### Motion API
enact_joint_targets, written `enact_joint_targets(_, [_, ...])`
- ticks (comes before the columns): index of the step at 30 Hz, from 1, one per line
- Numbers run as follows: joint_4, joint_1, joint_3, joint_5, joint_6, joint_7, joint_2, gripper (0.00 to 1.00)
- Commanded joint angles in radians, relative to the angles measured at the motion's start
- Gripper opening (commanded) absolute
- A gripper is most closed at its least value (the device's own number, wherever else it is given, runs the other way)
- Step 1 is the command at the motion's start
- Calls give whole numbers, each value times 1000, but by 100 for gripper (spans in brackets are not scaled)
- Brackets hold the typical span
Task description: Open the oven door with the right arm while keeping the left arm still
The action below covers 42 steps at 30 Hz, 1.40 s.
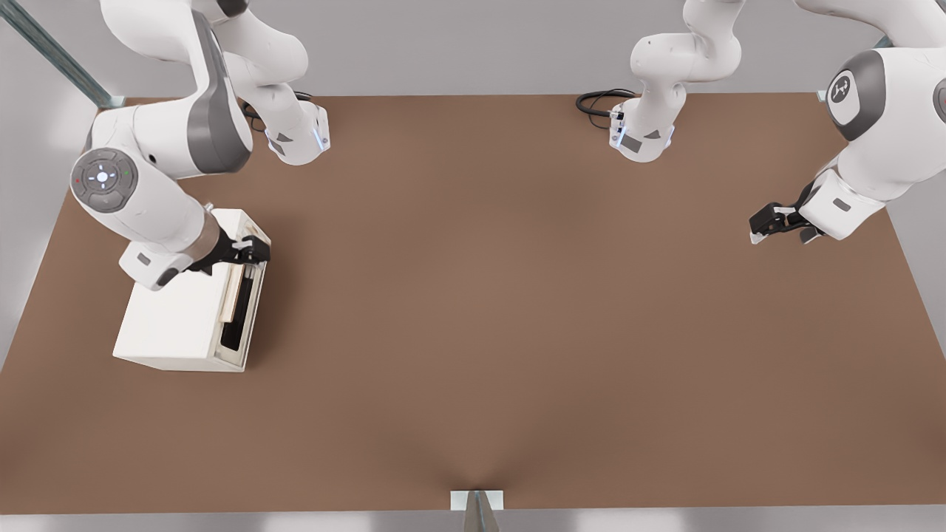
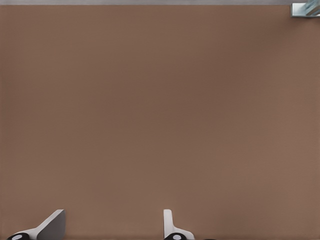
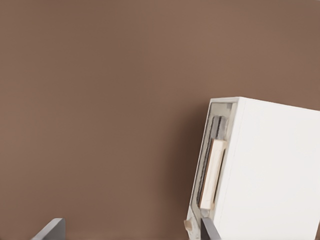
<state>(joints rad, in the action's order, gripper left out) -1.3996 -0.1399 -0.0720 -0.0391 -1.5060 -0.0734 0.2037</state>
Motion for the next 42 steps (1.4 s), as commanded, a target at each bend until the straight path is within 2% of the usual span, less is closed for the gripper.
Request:
enact_joint_targets(1, [1, 0, 0, -2, -2, -35, 3, 100])
enact_joint_targets(4, [19, 3, 1, -18, 6, 13, 11, 100])
enact_joint_targets(6, [27, -1, 0, -169, 43, 159, 28, 100])
enact_joint_targets(7, [28, -9, -5, -286, 44, 228, 59, 0])
enact_joint_targets(8, [30, -93, -9, -499, 87, 247, 134, 0])
enact_joint_targets(9, [31, -147, -8, -590, 118, 233, 184, 0])
enact_joint_targets(11, [30, -158, -6, -623, 132, 31, 238, 0])
enact_joint_targets(12, [30, -159, -8, -734, 148, -6, 279, 0])
enact_joint_targets(13, [31, -168, -5, -765, 184, -58, 306, 0])
enact_joint_targets(14, [19, -168, 0, -766, 176, -195, 313, 0])
enact_joint_targets(16, [-10, -242, 116, -769, 173, -270, 324, 0])
enact_joint_targets(22, [-21, -280, 118, -782, 170, -445, 378, 0])
enact_joint_targets(25, [-164, -288, 118, -777, 161, -563, 322, 0])
enact_joint_targets(31, [-237, -293, 120, -780, 141, -752, 319, 0])
enact_joint_targets(42, [-325, -287, 141, -785, 49, -829, 326, 0])
